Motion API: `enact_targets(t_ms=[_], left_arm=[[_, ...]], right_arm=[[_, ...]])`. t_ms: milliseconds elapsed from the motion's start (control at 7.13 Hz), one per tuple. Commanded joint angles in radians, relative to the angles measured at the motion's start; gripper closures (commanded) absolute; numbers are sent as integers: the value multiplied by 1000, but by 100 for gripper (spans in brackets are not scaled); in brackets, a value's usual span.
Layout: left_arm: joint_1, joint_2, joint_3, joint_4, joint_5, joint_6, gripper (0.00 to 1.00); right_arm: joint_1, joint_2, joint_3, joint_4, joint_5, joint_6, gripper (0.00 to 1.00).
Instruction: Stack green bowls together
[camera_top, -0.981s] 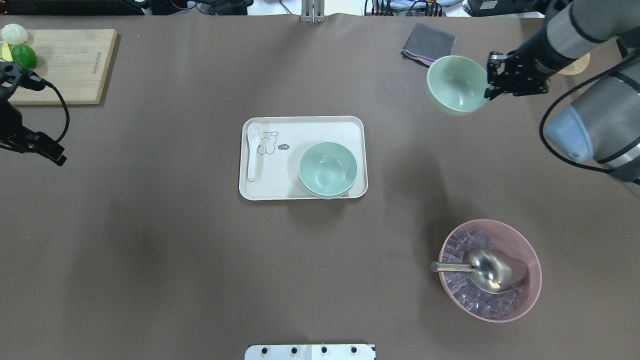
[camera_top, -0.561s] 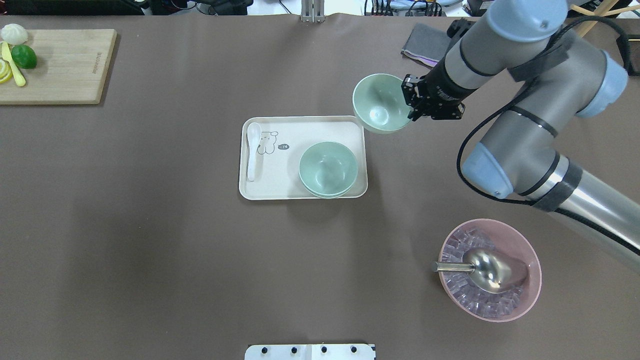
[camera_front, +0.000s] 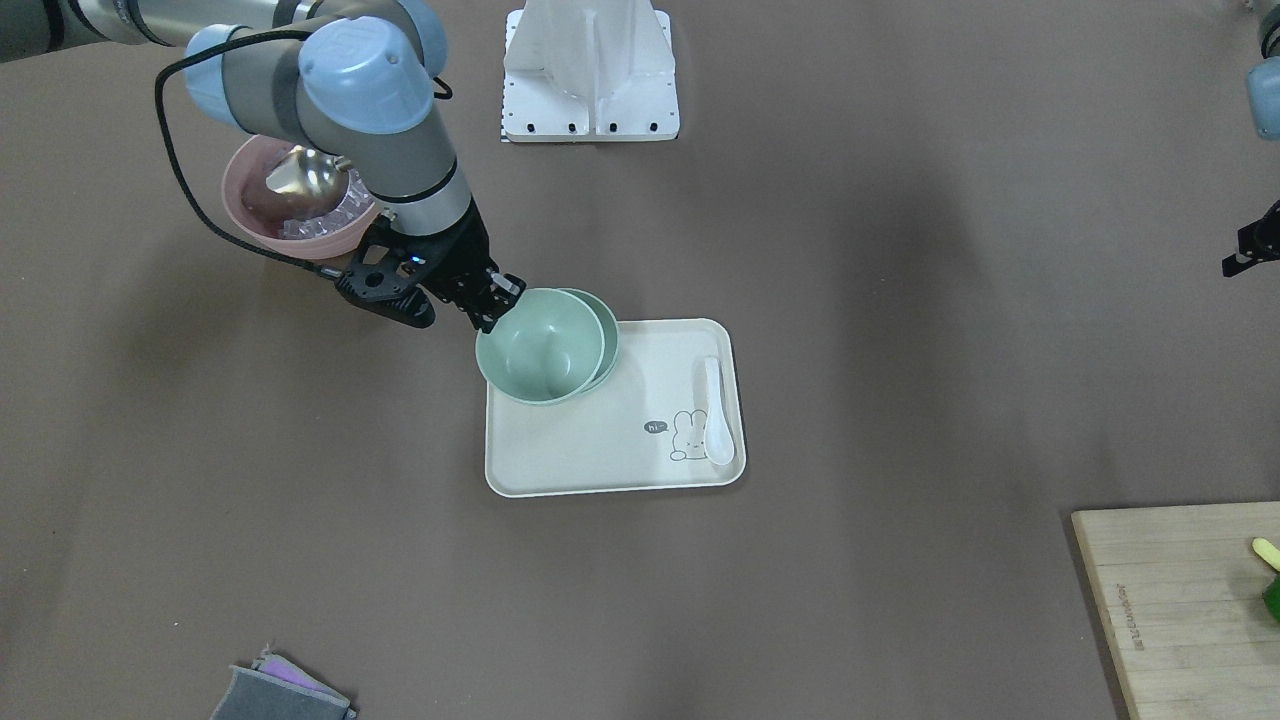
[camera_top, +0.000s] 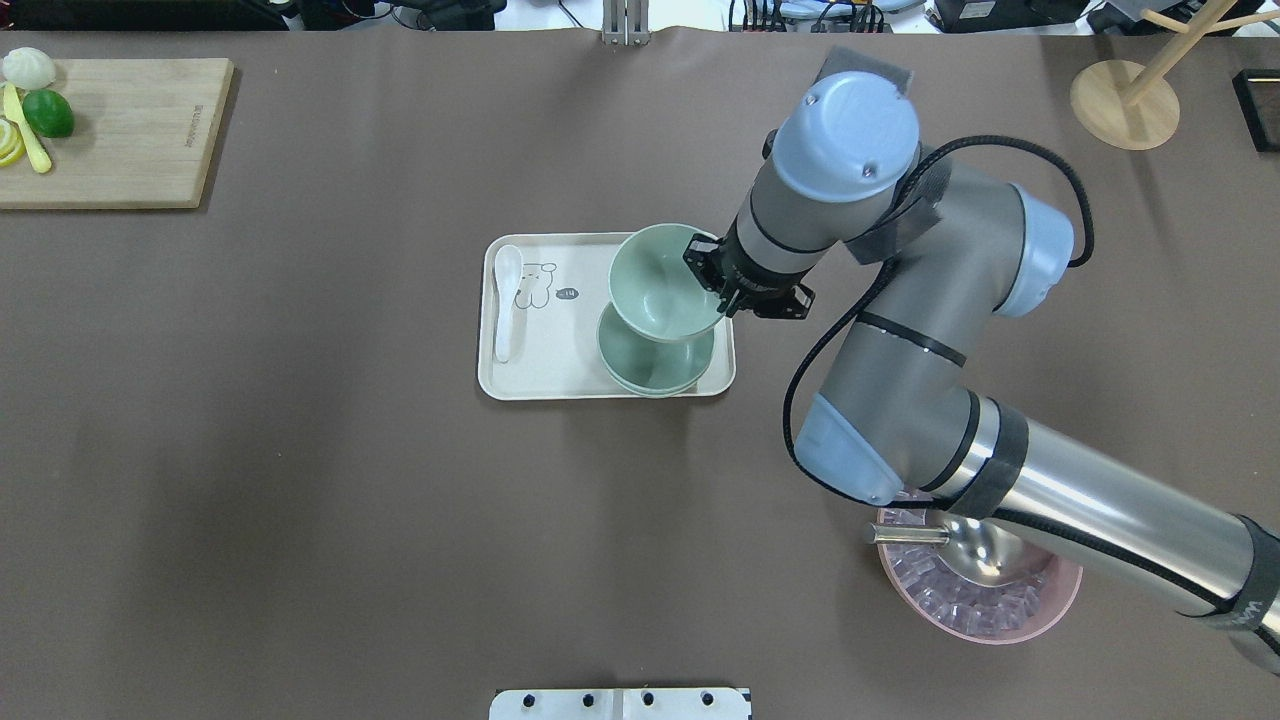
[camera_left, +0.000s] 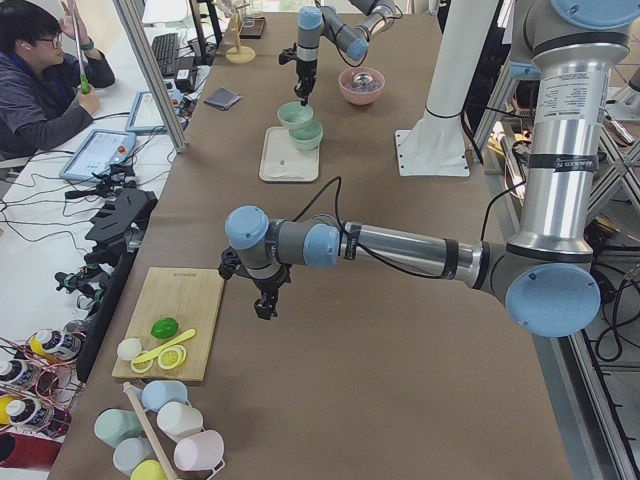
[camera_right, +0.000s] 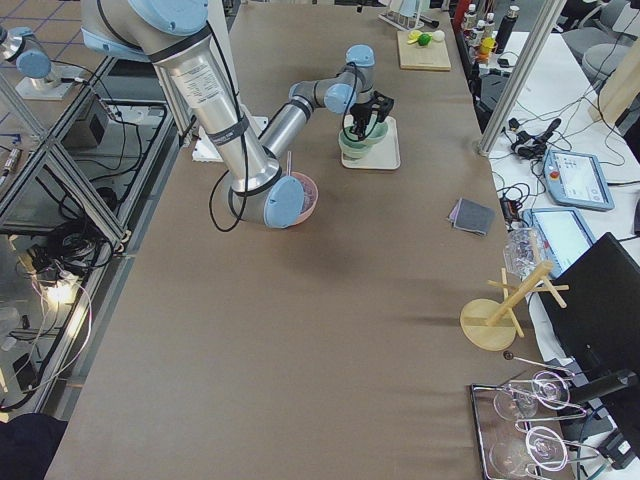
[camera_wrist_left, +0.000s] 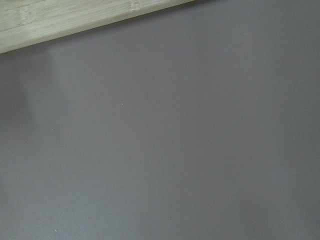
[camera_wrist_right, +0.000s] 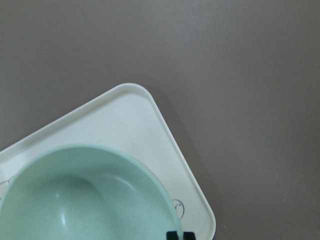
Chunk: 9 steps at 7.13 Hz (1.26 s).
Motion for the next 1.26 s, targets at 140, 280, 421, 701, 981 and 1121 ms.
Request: enact_targets(t_ms=[140, 280, 421, 701, 981, 1121], left_arm=[[0, 17, -2, -5, -2, 2, 2], [0, 17, -3, -5, -2, 2, 2], [0, 17, -3, -5, -2, 2, 2], [0, 17, -3, -5, -5, 2, 2], [0, 17, -5, -5, -5, 2, 2], [0, 17, -6, -5, -7, 2, 2]], right_arm=[[-48, 7, -3, -5, -36, 23, 100], [-60, 2, -9, -2, -44, 23, 100], [-63, -1, -9, -3, -47, 21, 100], [-68, -10, -11, -3, -53, 21, 100], [-68, -19, -9, -1, -54, 20, 100], [-69, -19, -11, -1, -54, 20, 100]])
